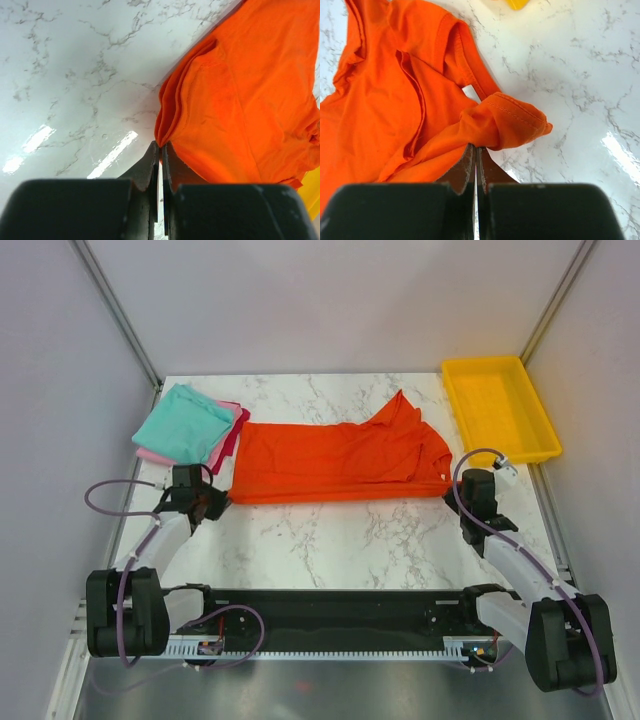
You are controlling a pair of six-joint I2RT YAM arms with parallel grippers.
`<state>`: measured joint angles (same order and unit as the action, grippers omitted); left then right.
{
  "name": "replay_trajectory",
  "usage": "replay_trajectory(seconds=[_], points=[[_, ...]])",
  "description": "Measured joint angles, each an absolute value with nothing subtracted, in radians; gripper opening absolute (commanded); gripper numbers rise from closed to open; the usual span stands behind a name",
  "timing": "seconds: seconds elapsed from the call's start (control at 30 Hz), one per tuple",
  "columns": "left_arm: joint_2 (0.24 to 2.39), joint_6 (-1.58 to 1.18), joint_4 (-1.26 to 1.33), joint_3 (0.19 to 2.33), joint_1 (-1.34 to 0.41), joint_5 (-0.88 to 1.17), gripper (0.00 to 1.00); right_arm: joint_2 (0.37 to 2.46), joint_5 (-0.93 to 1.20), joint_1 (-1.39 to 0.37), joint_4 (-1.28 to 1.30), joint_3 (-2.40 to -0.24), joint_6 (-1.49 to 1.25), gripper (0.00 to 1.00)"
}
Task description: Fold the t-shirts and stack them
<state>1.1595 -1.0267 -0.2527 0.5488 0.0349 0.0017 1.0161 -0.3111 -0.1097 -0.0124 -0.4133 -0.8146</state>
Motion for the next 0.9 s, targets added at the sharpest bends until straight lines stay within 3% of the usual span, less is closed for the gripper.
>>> replay_trajectory(seconds=[0.27, 0.43, 0.63, 0.9], points=[[1.178, -1.029, -0.371, 0.604, 0.034, 0.017, 0.02, 1.024, -0.321, -0.110, 0.172, -0.522, -0.813, 0.00], [1.156, -1.037, -0.556, 0.830, 0.033, 0.055, 0.02, 0.989, -0.316, -0.109, 0.345, -0.786, -0.804, 0.00], [0.939, -1.037, -0.749, 1.147, 0.033, 0.051, 0.02, 0.857, -0.311, -0.109, 0.522, -1.133, -0.784, 0.00], [0.792, -1.037, -0.918, 1.494, 0.033, 0.068, 0.02, 0.686, -0.314, -0.109, 0.641, -1.377, -0.777, 0.00]])
